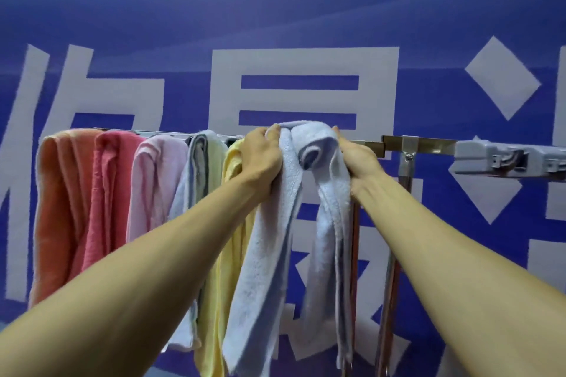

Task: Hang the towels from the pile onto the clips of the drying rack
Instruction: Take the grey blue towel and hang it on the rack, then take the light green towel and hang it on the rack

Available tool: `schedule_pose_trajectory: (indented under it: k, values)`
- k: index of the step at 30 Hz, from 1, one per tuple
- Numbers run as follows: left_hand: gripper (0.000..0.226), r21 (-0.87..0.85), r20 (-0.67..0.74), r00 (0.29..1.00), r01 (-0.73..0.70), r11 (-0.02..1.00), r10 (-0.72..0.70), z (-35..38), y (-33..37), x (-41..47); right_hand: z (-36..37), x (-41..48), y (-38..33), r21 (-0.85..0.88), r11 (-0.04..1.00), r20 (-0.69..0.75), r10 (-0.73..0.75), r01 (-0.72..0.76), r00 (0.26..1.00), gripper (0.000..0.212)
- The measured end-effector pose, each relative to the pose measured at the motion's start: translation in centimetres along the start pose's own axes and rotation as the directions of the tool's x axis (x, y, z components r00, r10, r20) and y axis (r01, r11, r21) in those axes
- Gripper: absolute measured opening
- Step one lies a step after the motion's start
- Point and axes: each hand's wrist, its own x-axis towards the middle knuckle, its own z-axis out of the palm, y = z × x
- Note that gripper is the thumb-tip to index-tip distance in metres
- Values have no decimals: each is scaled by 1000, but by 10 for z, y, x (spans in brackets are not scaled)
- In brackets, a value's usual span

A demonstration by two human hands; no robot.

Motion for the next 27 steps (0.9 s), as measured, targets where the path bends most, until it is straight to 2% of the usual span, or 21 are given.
schedule_pose_trajectory:
  k: [2, 5, 8, 12, 17, 20, 23, 24, 27]
  values:
    - [31, 58, -83, 996, -40, 997, 45, 6, -11, 0, -1, 7, 12, -56, 998, -23, 18, -19, 1000, 13]
    - [25, 67, -124, 981, -139, 988, 146, 10, -32, -8, -8, 9, 36, -178, 984, -51, -6, -3, 999, 22]
    - [30, 45, -60, 985, -157, 986, 160, 10, -58, -18, -17, 7, 54, -308, 951, -5, -18, 15, 1000, 30]
    - [29, 8, 67, 989, -131, 991, 130, 7, -73, -28, -21, -5, 61, -471, 877, 13, -99, 94, 995, 25]
    - [29, 67, 174, 982, -87, 994, 74, -16, -72, -62, -24, -37, 51, -703, 687, 100, -157, 181, 983, 32]
    - [27, 146, 175, 982, -104, 984, 78, -38, -72, -95, -36, -59, 42, -785, 595, 141, -100, 173, 985, 16]
    - [19, 200, 55, 994, -99, 975, 89, -53, -66, -133, -52, -89, 38, -829, 546, 113, -40, 117, 993, 9]
    - [19, 193, 56, 995, -94, 977, 84, -56, -63, -149, -59, -101, 38, -841, 534, 97, -19, 92, 995, 8]
    - [25, 185, 240, 970, -92, 979, 46, -57, -56, -201, -81, -143, 45, -869, 495, 69, 92, 14, 993, 11]
